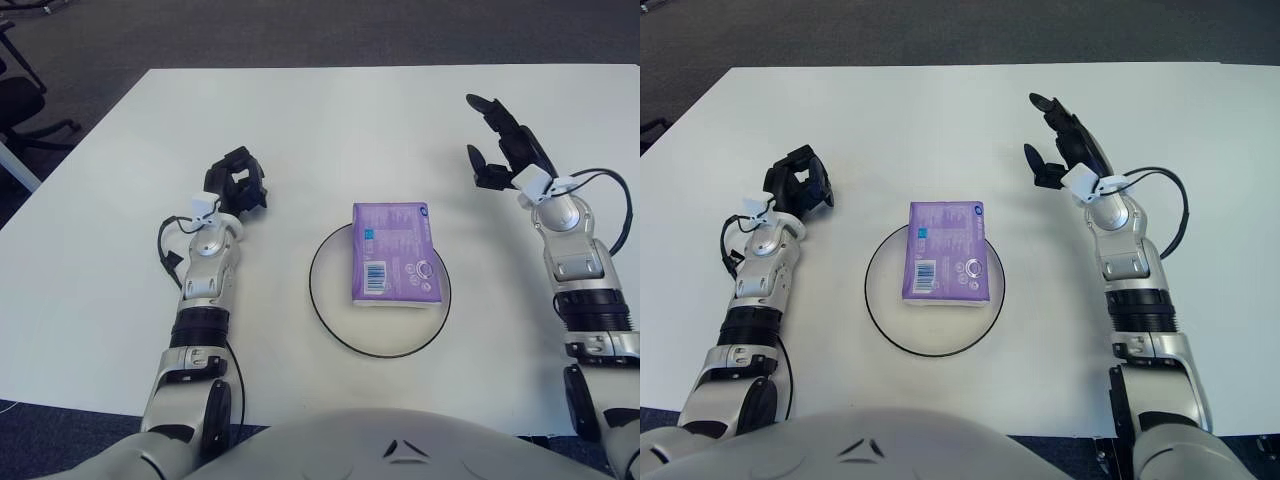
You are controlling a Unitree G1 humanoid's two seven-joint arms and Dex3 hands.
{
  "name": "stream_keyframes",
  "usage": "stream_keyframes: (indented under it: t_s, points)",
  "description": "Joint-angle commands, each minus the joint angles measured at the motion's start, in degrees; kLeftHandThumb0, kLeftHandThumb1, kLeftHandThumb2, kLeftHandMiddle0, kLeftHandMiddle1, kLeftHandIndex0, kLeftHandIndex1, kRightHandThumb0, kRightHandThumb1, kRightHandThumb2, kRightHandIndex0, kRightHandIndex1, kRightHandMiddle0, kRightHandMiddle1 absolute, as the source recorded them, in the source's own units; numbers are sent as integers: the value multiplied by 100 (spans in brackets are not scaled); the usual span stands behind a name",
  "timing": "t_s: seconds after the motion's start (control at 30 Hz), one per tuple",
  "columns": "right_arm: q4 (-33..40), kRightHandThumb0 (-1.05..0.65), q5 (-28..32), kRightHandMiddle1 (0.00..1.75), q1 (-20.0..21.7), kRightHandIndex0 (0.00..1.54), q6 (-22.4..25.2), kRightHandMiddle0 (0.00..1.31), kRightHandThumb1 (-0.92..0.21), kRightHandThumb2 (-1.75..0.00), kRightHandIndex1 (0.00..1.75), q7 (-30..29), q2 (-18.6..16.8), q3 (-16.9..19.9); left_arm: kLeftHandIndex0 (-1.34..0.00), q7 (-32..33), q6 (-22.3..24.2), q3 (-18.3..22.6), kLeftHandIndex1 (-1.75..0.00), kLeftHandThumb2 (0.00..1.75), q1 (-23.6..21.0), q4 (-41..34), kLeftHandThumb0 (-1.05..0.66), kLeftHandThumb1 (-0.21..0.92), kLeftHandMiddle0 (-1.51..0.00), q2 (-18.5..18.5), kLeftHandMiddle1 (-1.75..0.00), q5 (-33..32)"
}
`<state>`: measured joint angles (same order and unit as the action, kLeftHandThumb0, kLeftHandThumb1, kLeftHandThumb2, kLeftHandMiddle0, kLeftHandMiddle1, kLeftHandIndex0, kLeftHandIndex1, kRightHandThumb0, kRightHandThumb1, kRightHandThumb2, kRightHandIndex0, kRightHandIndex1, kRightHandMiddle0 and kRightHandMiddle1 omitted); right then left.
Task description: Put the tissue paper into the plate.
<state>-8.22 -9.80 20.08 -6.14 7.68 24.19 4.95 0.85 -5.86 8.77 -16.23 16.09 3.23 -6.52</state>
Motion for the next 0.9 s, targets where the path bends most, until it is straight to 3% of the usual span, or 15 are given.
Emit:
stream_keyframes:
  t_s: [0.0, 0.43, 0.53, 0.73, 0.87]
  points:
    - [181, -80, 512, 51, -237, 23, 294, 0, -92, -99, 10, -33, -366, 210, -100, 15, -80, -23, -175, 95, 811, 462, -41, 65, -131, -276, -175, -19]
    - [555, -74, 1038, 69, -485, 30, 1133, 0, -92, -101, 14, -285, -924, 481, -99, -129, -231, -3, -175, 94, 815, 343, -42, 67, -132, -239, -175, -95]
    - [663, -73, 1107, 79, -570, 32, 1208, 0, -92, -99, 22, -369, -1046, 515, -99, -161, -261, -8, -175, 94, 823, 304, -42, 67, -132, -226, -175, -94]
    - [928, -68, 1300, 124, -990, 22, 1220, 0, -92, -92, 83, -718, -1507, 593, -100, -259, -342, 0, -175, 94, 845, 205, -40, 69, -133, -188, -175, -100]
    - [955, -63, 1452, 141, -1068, 22, 1336, 0, -92, -88, 98, -826, -1650, 624, -101, -321, -390, 37, -175, 94, 843, 174, -40, 69, -133, -193, -175, -149]
